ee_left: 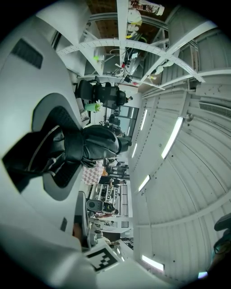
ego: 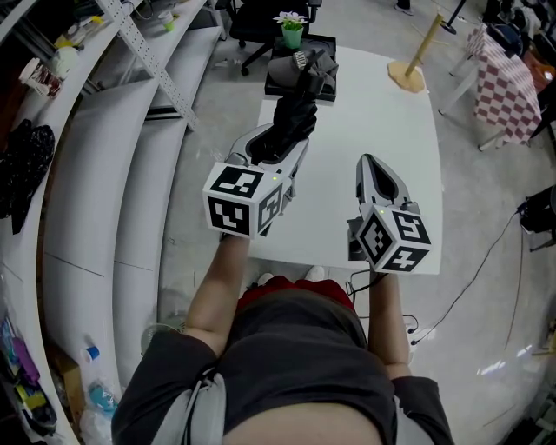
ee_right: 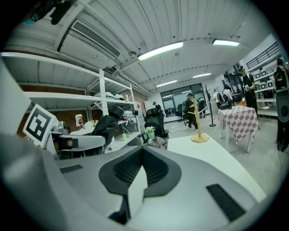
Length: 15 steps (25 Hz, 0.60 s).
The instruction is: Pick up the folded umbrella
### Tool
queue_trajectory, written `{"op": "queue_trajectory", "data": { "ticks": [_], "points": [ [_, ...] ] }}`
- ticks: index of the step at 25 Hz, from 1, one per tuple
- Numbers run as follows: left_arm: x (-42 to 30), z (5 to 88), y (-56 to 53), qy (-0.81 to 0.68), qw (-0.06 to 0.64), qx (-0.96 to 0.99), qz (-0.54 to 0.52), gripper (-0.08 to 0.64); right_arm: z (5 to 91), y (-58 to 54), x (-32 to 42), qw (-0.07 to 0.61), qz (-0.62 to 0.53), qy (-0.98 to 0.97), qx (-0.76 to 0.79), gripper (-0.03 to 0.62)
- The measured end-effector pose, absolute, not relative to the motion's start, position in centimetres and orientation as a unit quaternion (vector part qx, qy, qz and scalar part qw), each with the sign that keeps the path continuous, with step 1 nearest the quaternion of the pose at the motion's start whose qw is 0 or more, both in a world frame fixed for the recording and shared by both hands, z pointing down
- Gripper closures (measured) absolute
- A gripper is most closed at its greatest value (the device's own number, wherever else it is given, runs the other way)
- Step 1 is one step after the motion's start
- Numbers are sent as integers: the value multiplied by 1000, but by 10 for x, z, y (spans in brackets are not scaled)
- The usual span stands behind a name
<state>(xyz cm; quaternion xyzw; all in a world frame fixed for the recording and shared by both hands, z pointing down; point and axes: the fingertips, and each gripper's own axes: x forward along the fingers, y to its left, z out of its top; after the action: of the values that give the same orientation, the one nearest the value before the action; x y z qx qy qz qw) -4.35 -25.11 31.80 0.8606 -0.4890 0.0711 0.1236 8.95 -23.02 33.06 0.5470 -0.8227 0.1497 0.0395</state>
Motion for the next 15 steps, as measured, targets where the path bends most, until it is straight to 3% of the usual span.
{"op": "queue_trajectory", "data": {
  "ticks": [15],
  "points": [
    [-81, 307, -212, -495, 120, 859, 53, 353, 320, -204, 58, 35, 137, -827, 544, 574]
  ]
}}
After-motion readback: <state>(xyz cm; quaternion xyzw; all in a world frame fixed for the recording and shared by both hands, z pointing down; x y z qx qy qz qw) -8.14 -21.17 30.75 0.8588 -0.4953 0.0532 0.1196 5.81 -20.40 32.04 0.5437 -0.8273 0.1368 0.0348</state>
